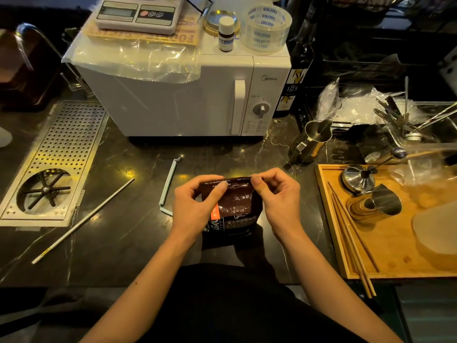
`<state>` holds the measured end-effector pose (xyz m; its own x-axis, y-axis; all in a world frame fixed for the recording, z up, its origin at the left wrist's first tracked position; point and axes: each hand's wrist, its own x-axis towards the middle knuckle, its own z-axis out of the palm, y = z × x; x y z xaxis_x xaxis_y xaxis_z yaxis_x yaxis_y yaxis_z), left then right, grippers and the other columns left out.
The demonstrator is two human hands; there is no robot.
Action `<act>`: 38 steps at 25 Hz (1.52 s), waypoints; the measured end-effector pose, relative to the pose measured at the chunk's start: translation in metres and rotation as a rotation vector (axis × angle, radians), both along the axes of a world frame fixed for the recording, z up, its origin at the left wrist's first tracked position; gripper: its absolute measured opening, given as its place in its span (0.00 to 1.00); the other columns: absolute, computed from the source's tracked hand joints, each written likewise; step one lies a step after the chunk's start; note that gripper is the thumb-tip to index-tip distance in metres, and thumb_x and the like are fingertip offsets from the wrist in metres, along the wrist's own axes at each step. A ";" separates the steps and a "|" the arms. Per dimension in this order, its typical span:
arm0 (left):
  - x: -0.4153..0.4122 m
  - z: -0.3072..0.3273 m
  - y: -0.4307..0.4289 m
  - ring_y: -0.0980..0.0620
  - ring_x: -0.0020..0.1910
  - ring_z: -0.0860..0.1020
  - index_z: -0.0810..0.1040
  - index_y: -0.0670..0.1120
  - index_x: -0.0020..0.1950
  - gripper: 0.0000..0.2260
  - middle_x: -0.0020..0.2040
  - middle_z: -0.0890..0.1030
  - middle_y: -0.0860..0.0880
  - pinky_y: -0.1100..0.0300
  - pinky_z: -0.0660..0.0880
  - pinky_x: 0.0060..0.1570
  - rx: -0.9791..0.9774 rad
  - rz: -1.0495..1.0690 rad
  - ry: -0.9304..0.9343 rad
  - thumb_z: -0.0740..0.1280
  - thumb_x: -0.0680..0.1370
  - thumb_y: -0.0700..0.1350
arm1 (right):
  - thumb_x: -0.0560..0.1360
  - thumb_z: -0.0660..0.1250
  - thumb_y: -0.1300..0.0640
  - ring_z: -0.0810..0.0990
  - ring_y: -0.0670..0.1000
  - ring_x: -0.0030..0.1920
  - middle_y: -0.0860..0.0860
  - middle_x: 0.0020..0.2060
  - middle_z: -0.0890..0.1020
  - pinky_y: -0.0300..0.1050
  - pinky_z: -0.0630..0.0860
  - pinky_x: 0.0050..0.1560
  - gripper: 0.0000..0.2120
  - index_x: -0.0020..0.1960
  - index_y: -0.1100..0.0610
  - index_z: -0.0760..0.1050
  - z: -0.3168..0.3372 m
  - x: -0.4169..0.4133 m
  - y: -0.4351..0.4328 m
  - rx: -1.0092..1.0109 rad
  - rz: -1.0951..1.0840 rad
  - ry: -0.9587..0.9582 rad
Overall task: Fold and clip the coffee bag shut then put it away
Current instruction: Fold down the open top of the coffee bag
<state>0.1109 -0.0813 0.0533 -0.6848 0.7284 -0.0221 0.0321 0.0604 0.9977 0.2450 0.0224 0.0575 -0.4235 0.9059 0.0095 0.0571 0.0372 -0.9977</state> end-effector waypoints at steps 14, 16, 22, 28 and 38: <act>-0.002 -0.006 0.002 0.50 0.47 0.82 0.82 0.57 0.44 0.02 0.42 0.84 0.53 0.49 0.79 0.50 0.005 -0.035 0.184 0.72 0.73 0.49 | 0.73 0.71 0.63 0.80 0.43 0.41 0.43 0.37 0.81 0.37 0.76 0.45 0.08 0.41 0.51 0.79 0.005 -0.020 -0.008 0.230 0.109 -0.162; -0.002 -0.007 0.001 0.52 0.47 0.82 0.82 0.55 0.45 0.04 0.42 0.84 0.53 0.51 0.79 0.51 -0.007 -0.019 0.177 0.73 0.73 0.46 | 0.73 0.72 0.62 0.82 0.44 0.42 0.44 0.37 0.83 0.42 0.78 0.47 0.08 0.41 0.49 0.81 0.005 -0.018 -0.005 0.167 0.103 -0.117; -0.002 -0.010 -0.002 0.57 0.41 0.82 0.82 0.56 0.42 0.08 0.38 0.84 0.56 0.59 0.80 0.44 0.029 0.011 0.031 0.71 0.75 0.42 | 0.73 0.73 0.61 0.83 0.47 0.39 0.45 0.35 0.84 0.45 0.80 0.41 0.08 0.40 0.48 0.81 0.002 -0.009 0.003 -0.016 0.071 -0.047; -0.004 -0.009 -0.003 0.54 0.42 0.84 0.83 0.54 0.45 0.04 0.40 0.85 0.55 0.55 0.82 0.43 0.024 -0.020 -0.045 0.69 0.73 0.48 | 0.78 0.65 0.63 0.84 0.43 0.39 0.45 0.35 0.85 0.36 0.78 0.38 0.08 0.45 0.55 0.82 0.005 -0.006 0.009 -0.105 0.172 0.017; -0.006 -0.012 0.000 0.54 0.48 0.82 0.82 0.50 0.48 0.07 0.44 0.84 0.53 0.54 0.79 0.53 -0.059 -0.033 0.200 0.75 0.72 0.43 | 0.68 0.76 0.64 0.83 0.48 0.40 0.47 0.37 0.82 0.51 0.82 0.45 0.13 0.41 0.49 0.77 -0.001 -0.016 -0.001 0.015 0.147 -0.095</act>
<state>0.1044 -0.0811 0.0410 -0.6556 0.7520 0.0686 0.2319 0.1140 0.9660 0.2294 0.0215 0.0568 -0.5507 0.8344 -0.0240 0.1438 0.0665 -0.9874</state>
